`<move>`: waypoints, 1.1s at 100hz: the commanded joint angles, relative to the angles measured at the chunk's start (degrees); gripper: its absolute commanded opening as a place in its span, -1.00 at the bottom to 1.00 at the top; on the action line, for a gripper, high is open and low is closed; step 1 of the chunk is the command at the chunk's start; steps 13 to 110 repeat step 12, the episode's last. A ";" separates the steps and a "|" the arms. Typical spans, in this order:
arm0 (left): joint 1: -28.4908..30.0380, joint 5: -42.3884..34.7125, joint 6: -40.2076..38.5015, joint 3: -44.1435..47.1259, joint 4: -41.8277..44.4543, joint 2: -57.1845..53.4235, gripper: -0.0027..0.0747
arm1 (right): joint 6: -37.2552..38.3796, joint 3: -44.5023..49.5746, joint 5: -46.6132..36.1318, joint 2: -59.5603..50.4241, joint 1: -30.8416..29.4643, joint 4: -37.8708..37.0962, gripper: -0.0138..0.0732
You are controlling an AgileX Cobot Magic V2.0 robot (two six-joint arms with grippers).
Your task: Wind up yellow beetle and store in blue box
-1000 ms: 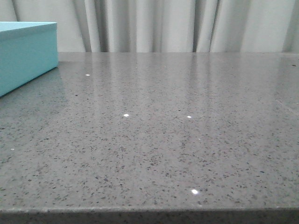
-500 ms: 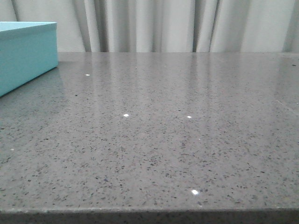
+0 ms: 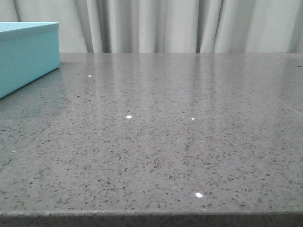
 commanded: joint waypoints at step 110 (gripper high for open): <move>-0.38 -4.74 -0.50 2.46 -0.59 -1.72 -0.98 | -0.51 -1.06 -4.72 -0.80 -0.24 0.11 -0.84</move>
